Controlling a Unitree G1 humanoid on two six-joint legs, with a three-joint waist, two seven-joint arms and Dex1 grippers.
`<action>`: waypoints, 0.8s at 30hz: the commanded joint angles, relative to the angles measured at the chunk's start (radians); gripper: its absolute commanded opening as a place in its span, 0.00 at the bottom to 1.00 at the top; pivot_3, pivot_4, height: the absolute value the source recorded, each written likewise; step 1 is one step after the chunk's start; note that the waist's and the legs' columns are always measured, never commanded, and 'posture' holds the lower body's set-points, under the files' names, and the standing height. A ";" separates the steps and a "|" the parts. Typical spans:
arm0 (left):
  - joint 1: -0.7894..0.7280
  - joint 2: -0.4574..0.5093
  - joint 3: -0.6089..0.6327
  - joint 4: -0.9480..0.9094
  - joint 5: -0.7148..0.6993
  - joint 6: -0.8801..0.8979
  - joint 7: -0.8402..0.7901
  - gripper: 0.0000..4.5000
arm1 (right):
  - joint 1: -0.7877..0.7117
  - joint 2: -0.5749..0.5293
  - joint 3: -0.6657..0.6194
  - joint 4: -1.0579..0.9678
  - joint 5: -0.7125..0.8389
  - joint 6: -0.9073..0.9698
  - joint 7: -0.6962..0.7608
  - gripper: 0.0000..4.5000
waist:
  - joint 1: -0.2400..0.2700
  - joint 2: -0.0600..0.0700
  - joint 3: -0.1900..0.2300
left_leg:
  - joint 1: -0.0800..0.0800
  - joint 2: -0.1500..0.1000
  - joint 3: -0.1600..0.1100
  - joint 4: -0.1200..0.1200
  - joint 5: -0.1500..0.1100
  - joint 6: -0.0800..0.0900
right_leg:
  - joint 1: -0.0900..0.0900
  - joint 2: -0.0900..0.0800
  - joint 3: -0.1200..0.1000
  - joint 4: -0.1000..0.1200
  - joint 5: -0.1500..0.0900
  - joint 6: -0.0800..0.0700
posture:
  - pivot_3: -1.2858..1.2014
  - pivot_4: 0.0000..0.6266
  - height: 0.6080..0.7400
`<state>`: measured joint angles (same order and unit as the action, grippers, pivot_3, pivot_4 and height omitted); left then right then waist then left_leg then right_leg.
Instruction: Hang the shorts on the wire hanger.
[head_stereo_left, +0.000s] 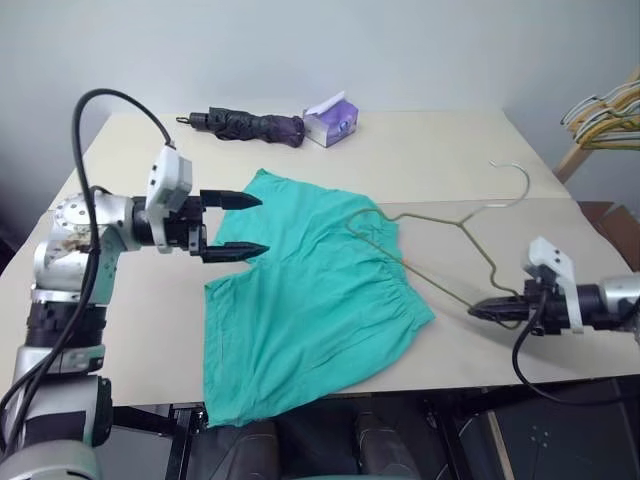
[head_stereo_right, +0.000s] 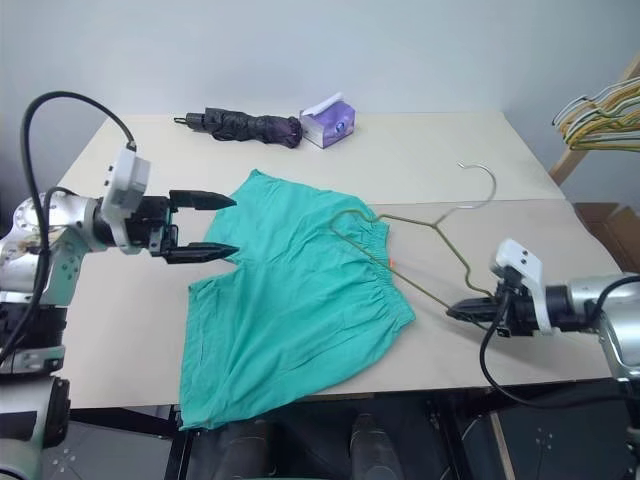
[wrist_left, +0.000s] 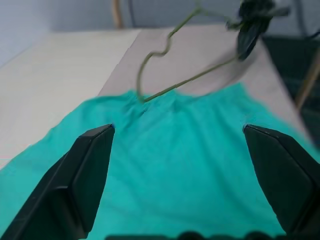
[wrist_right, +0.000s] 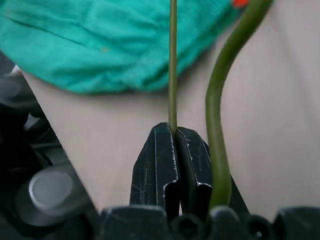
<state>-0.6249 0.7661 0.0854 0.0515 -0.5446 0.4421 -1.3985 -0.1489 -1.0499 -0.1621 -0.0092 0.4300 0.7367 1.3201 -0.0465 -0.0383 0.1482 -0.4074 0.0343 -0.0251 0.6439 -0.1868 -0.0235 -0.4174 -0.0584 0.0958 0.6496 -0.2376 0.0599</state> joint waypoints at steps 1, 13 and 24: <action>0.026 0.030 0.042 -0.096 -0.081 0.051 -0.018 0.99 | 0.056 -0.012 -0.078 0.024 0.038 0.071 -0.041 0.00 | -0.001 0.000 0.000 | 0.002 0.000 0.000 0.000 0.000 0.000 | 0.002 0.000 0.000 0.000 0.000 0.000 | 0.51 0.20 1.00; 0.057 0.042 0.026 -0.151 -0.098 0.069 0.006 0.99 | -0.031 0.011 -0.008 0.164 0.040 0.159 -0.108 0.00 | 0.000 0.000 0.000 | 0.010 0.000 0.000 0.000 -0.001 0.000 | 0.012 0.000 0.000 -0.004 -0.001 0.000 | 0.52 0.21 1.00; 0.072 0.051 0.025 -0.160 -0.097 0.060 0.004 0.99 | -0.109 -0.036 0.081 0.225 0.051 0.227 0.007 0.00 | 0.001 0.000 0.001 | 0.010 0.000 0.000 0.000 -0.001 0.000 | 0.012 0.000 0.000 -0.004 -0.001 0.000 | 0.52 0.22 1.00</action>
<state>-0.5476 0.8000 0.0986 -0.0767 -0.6297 0.5063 -1.3939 -0.2371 -1.0582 -0.0800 0.2178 0.4564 0.9548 1.2943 -0.0454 -0.0380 0.1488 -0.3979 0.0345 -0.0248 0.6435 -0.1875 -0.0230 -0.4057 -0.0583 0.0956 0.6452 -0.2384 0.0602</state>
